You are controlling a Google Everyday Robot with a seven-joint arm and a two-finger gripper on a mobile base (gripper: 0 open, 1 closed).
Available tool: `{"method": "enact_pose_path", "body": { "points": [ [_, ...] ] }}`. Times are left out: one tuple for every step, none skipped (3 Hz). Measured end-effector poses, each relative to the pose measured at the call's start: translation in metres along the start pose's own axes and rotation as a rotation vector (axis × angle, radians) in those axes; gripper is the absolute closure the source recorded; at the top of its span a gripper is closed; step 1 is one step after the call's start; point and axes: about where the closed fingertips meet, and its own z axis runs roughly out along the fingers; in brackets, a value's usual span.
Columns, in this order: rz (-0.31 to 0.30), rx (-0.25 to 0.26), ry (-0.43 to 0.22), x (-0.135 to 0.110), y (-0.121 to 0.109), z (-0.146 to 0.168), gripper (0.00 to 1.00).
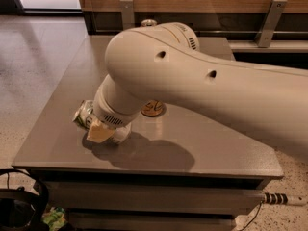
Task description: Knock 7up can over
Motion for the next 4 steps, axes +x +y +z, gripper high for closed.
{"method": "enact_pose_path", "body": {
  "points": [
    [-0.017, -0.024, 0.044, -0.006, 0.002, 0.018, 1.0],
    [-0.058, -0.055, 0.094, -0.017, 0.0, 0.038, 1.0],
    [-0.069, -0.069, 0.107, -0.019, -0.001, 0.046, 1.0],
    [-0.069, -0.07, 0.107, -0.019, -0.001, 0.046, 0.99]
  ]
}}
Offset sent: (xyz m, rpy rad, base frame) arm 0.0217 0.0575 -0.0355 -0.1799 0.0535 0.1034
